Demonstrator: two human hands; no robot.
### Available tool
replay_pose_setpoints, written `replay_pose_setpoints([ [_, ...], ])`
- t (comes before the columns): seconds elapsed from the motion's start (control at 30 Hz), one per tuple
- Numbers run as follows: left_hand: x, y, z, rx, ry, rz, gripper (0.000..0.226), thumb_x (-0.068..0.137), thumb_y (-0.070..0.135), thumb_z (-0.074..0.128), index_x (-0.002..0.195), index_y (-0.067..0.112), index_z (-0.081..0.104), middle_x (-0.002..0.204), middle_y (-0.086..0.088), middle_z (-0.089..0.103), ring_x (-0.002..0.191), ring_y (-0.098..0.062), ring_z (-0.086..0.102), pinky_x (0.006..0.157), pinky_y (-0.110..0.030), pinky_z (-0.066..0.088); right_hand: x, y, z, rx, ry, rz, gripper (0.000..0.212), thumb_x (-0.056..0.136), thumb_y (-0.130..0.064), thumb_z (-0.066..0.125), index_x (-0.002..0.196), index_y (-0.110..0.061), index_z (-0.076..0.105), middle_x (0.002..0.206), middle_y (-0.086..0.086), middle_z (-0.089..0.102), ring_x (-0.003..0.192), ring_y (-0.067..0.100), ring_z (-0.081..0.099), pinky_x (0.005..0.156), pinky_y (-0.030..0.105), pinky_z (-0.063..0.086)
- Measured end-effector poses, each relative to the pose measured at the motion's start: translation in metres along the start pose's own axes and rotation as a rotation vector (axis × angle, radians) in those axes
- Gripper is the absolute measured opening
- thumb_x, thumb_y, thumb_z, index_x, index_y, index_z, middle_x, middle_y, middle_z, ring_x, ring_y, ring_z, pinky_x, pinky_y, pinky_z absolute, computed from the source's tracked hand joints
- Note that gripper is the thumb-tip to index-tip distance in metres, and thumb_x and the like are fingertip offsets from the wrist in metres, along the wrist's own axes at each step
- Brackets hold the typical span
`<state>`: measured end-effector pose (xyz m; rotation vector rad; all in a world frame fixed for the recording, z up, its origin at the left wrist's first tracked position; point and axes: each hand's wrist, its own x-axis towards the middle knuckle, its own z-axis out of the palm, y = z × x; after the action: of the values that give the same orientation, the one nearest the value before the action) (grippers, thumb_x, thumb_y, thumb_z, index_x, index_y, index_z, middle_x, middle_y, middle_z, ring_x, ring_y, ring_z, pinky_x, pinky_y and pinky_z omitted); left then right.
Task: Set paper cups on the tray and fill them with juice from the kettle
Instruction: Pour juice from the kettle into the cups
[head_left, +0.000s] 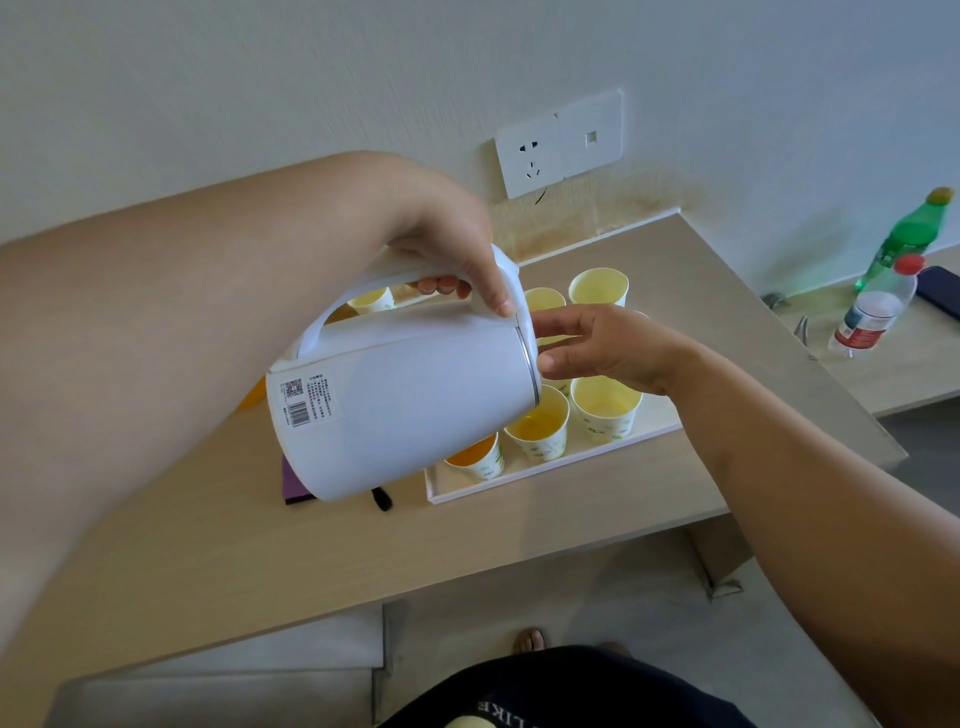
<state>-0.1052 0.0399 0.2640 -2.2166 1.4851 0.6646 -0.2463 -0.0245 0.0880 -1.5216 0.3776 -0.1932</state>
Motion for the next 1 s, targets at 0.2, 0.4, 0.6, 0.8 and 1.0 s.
replay_pose_setpoints([
  [0.2,-0.0004,0.0022,-0.0007,0.002,-0.002,-0.002,0.038,0.077,0.044,0.072,0.077,0.009,0.059,0.064,-0.003,0.053,0.051,-0.017,0.050,0.050,-0.023,0.041,0.0001,0.0024,0.0001,0.034,-0.001,-0.002,0.054,0.082,-0.011,0.069,0.133,-0.015,0.054,0.128,-0.001,0.062,0.113,0.015,0.062,0.085,0.021,0.053],
  [0.4,-0.0004,0.0044,-0.0011,0.036,0.006,0.002,0.038,0.077,0.044,0.073,0.073,0.009,0.058,0.061,-0.002,0.054,0.048,-0.015,0.050,0.048,-0.022,0.041,0.0004,0.0036,0.0021,0.040,-0.010,-0.010,0.063,0.077,-0.015,0.075,0.136,-0.015,0.051,0.129,-0.002,0.061,0.112,0.014,0.063,0.082,0.019,0.052],
  [0.6,-0.0002,0.0053,-0.0017,0.044,0.017,0.004,0.038,0.076,0.044,0.074,0.074,0.009,0.059,0.061,-0.003,0.054,0.048,-0.015,0.050,0.047,-0.022,0.041,0.0000,0.0027,0.0035,0.047,-0.008,-0.019,0.067,0.072,-0.022,0.072,0.135,-0.015,0.052,0.128,-0.002,0.062,0.114,0.016,0.062,0.087,0.022,0.052],
  [0.8,-0.0004,0.0054,-0.0008,0.039,0.016,0.012,0.038,0.077,0.043,0.074,0.080,0.007,0.060,0.065,-0.005,0.054,0.052,-0.017,0.050,0.050,-0.024,0.043,-0.0014,0.0023,0.0053,0.069,-0.008,-0.027,0.063,0.072,-0.019,0.073,0.132,-0.017,0.055,0.125,-0.003,0.064,0.111,0.016,0.063,0.090,0.025,0.052],
  [1.0,-0.0001,0.0057,-0.0016,0.038,0.023,0.013,0.038,0.077,0.043,0.074,0.078,0.007,0.060,0.064,-0.004,0.054,0.051,-0.017,0.049,0.049,-0.023,0.042,-0.0011,0.0015,0.0053,0.064,-0.015,-0.034,0.063,0.071,-0.021,0.071,0.132,-0.020,0.055,0.124,-0.005,0.064,0.113,0.016,0.062,0.095,0.029,0.051],
])
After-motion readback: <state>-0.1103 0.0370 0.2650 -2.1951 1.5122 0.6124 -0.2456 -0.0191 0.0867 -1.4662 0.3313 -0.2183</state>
